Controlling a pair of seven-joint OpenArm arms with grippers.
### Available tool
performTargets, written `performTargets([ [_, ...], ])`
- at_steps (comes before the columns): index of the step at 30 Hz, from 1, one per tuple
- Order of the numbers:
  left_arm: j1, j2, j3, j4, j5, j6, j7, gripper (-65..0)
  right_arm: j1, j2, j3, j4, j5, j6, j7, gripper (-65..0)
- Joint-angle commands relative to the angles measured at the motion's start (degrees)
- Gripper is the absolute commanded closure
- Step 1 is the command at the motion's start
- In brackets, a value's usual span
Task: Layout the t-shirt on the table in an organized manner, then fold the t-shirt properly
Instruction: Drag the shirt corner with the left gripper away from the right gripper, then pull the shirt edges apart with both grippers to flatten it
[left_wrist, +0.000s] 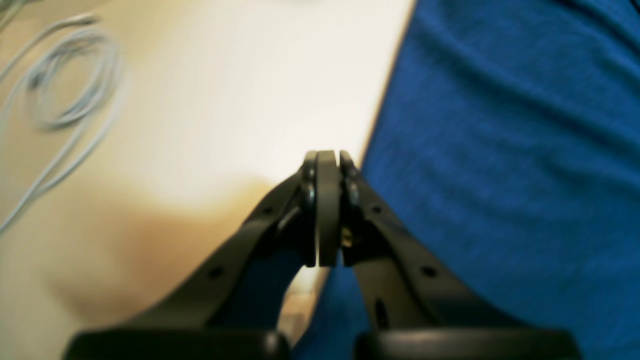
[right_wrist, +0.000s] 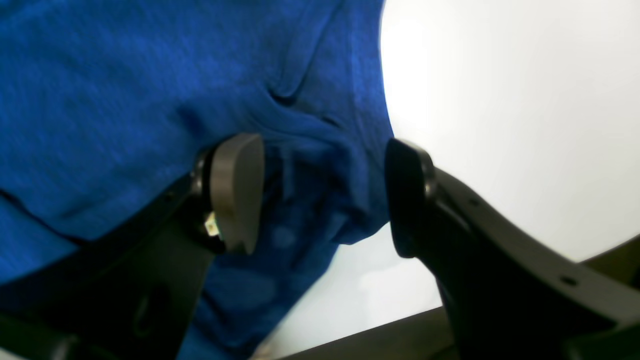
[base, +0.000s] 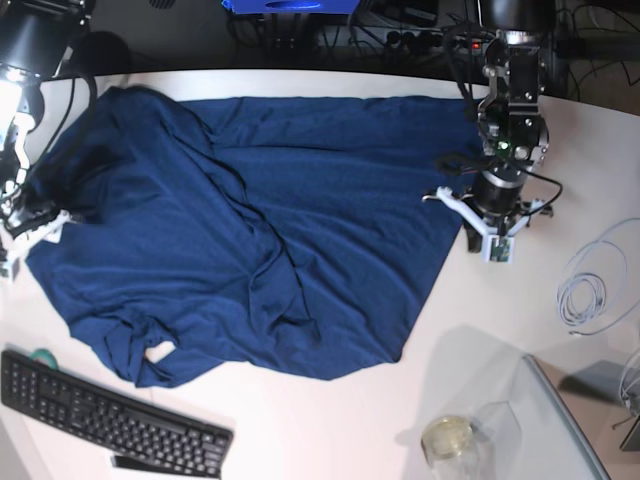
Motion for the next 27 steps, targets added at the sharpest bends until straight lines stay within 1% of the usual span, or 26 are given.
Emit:
performTargets([
  [1,-0.56,-0.34,0.2,0.16,-0.15,0.39,-0.97,0.0,0.4,1.05,0.61,0.63,-0.98,-2.67,-0.52,-36.2],
  [2,-0.82,-0.34,0.29,-0.28,-0.06,0.39,-0.97,0.0,-0.22,1.05,0.7,0.63,-0.98,-4.78,-0.96,-36.2],
  [3,-0.82,-0.34,0.29,-0.46,-0.06,0.39,-0.97,0.0,-1.62,1.05,1.31,0.46,-0.8,-6.19,-0.61,-36.2],
  [6,-0.21,-0.34,0.29,-0.37,-0.15,0.39,-0.97,0.0,-4.87,0.26,4.57,0.46,-0.71,-6.36,2.65,-36.2],
  [8,1.38,-0.34,0.29,0.07,-0.33,0.39,-0.97,0.0,-6.63,0.17,5.18,0.9,-0.63,-6.27,5.37,-36.2],
  [9,2.25,-0.25,0.29,0.6,-0.33,0.39,-0.97,0.0,-7.34,0.17,4.65,0.98,-0.63,-5.66,6.86,-36.2],
  [10,3.4,0.1,0.38,1.21,-0.33,0.39,-0.97,0.0,-7.69,0.17,3.77,0.98,-0.63,-4.16,8.36,-36.2],
  [12,5.42,1.07,1.7,1.91,0.11,0.39,-0.97,0.0,-7.86,0.17,2.63,0.9,-0.63,-0.21,10.47,-36.2],
  [14,7.71,0.89,3.98,1.91,0.11,0.39,-0.97,0.0,-7.42,0.17,2.63,0.28,-0.63,3.04,12.32,-36.2],
  [17,9.9,0.71,5.39,1.74,0.11,0.39,-1.06,0.0,-5.93,0.17,2.63,-1.3,-0.63,3.31,14.16,-36.2],
  [20,11.66,0.63,5.3,1.91,0.11,0.39,-1.06,0.0,-3.03,0.61,2.63,-6.4,-0.71,3.48,15.48,-36.3],
  [23,12.45,-0.69,5.3,2.0,0.11,0.39,-1.06,0.0,-0.3,2.02,2.1,-12.11,-0.71,3.66,15.66,-36.5],
  [26,12.72,-0.87,5.3,1.65,0.11,0.39,-1.06,0.0,-0.3,1.93,2.1,-11.76,-0.71,4.1,15.66,-36.5],
  [27,13.16,-1.22,5.21,1.56,0.11,0.39,-1.06,0.0,-0.39,1.85,2.1,-11.06,-0.71,5.42,15.66,-36.5],
])
